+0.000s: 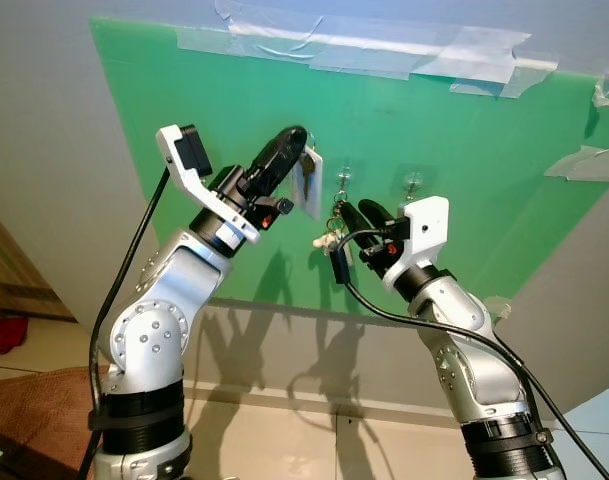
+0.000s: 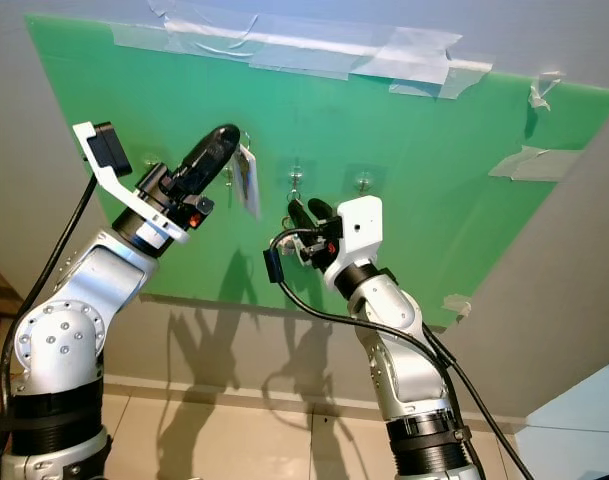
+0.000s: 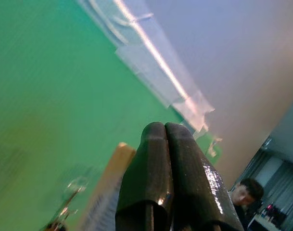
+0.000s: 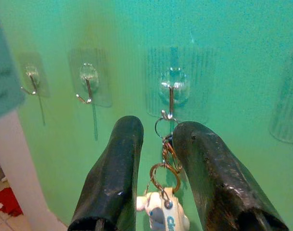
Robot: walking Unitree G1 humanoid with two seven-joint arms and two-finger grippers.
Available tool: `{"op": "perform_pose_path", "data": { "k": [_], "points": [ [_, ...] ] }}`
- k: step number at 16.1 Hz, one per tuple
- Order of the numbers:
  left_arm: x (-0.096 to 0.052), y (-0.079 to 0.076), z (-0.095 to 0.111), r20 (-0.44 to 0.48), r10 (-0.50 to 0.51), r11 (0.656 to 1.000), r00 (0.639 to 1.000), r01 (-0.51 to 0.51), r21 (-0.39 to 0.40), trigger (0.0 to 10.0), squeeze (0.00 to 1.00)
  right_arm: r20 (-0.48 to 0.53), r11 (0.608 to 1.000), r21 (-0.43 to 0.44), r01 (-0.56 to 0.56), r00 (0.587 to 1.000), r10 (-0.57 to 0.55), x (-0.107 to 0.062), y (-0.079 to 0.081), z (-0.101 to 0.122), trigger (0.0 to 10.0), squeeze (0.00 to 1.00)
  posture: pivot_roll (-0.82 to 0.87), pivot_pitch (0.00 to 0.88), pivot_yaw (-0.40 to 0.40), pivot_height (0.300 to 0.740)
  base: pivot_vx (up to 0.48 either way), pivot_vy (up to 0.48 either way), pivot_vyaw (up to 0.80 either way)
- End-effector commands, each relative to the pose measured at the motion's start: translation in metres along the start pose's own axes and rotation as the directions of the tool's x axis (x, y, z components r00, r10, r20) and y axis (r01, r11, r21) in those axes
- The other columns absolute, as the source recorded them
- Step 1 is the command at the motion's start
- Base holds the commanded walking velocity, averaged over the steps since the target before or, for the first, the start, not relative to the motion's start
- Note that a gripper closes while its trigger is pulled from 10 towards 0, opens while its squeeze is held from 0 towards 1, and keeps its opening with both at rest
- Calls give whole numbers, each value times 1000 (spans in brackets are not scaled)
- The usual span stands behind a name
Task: Hang keys on a hook
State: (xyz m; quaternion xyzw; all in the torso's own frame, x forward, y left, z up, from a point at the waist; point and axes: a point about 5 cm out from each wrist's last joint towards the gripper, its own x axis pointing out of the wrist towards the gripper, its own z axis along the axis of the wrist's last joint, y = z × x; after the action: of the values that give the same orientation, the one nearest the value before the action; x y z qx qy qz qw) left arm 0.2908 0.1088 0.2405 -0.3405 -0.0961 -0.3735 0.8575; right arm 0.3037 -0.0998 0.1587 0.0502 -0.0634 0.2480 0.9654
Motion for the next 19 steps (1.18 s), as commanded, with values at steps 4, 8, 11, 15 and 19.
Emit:
{"op": "perform_pose_path", "data": {
  "k": [4, 8, 11, 15, 19],
  "points": [
    [-13, 22, -9, -85, 113, 987, 990, -102, 122, 0, 0, -44, 1000, 28, 0, 999, 1, -10, 4, -7, 10000, 0, -61, 0, -36, 740, 0, 0, 0],
    [-19, 42, -14, -108, 162, 967, 981, -136, 213, 0, 0, -71, 998, 61, -5, 997, 10, -18, 7, -11, 10000, 0, -69, 0, -34, 740, 0, 0, 0],
    [-18, 48, -15, -99, 160, 967, 982, -136, 215, 0, 0, -76, 998, 59, 0, 997, 4, -19, 6, -11, 10000, 0, -76, 0, -31, 740, 0, 0, 0],
    [-16, 59, -20, -101, 173, 962, 980, -146, 231, 0, 0, -82, 998, 57, 6, 997, -1, -21, 6, -11, 10000, 0, -84, 0, -29, 740, 0, 0, 0],
    [-8, 64, -22, -125, 200, 934, 972, -150, 325, 10000, 0, -87, 999, 51, 9, 996, -4, -23, 6, -12, 10000, 0, -90, 0, -25, 740, 0, 0, 0]
  ]
}}
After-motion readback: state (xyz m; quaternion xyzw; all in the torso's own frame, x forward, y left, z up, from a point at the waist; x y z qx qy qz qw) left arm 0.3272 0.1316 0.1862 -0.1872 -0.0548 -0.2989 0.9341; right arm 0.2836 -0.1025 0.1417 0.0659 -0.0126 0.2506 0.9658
